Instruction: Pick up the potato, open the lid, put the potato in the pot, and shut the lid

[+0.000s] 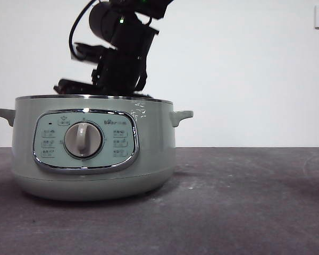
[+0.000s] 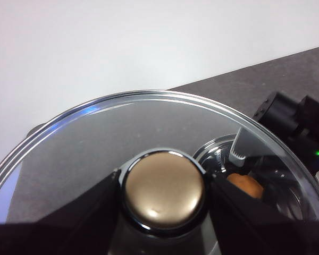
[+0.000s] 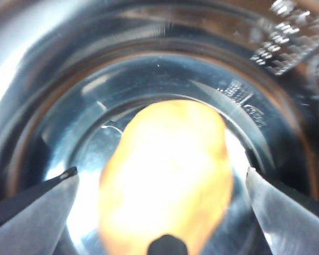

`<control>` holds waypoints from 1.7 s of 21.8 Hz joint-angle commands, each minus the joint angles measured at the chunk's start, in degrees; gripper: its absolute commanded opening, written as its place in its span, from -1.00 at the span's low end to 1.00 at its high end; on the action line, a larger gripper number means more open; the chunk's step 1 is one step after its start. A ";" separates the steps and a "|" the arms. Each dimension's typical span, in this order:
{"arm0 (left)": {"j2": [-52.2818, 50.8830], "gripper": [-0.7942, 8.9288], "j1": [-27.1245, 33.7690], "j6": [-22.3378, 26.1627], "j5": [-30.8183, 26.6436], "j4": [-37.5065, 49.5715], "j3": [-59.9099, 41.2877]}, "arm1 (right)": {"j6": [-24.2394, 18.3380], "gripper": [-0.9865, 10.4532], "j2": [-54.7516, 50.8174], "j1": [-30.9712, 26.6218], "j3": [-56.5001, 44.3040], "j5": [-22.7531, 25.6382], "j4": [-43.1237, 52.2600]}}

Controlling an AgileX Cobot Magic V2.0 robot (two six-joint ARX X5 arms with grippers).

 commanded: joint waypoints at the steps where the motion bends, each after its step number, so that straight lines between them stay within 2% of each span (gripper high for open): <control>1: -0.11 -0.85 -0.09 0.63 -0.24 2.49 0.63 | 0.57 0.11 -4.57 -0.09 0.20 0.24 -1.95; 3: 1.62 -0.85 -0.09 0.63 -0.11 2.54 0.63 | 1.01 0.10 -10.08 -0.46 0.20 0.74 -6.49; 6: 6.47 -0.85 -0.09 0.66 0.42 2.73 0.63 | 1.09 0.10 -20.57 -1.81 0.20 8.68 -13.22; 7: 9.05 -0.85 -0.09 0.63 2.19 3.39 0.63 | 1.68 0.10 -24.83 -2.73 0.20 11.54 -14.97; 8: 11.56 -0.85 -0.09 0.63 4.72 4.61 0.63 | 2.64 0.10 -28.85 -3.72 0.20 12.39 -16.15; 11: 18.05 -0.85 -0.09 0.61 10.25 9.92 0.63 | 5.29 0.10 -38.27 -5.68 0.20 12.33 -17.33; 18: 31.82 -0.85 -0.20 -1.31 18.29 19.50 0.63 | 5.31 0.10 -52.57 -6.36 0.20 12.35 -18.38; 26: 40.04 -0.85 -0.57 -2.91 18.47 21.44 0.46 | 5.29 0.10 -57.33 -6.36 0.20 12.57 -19.39; 32: 42.53 -0.85 -1.36 -4.13 19.52 22.84 0.46 | 5.27 0.10 -57.94 -6.36 0.20 18.03 -21.00; 37: 43.60 -0.85 -1.73 -4.33 19.41 22.82 0.46 | 5.25 0.10 -57.77 -6.36 0.20 18.23 -22.03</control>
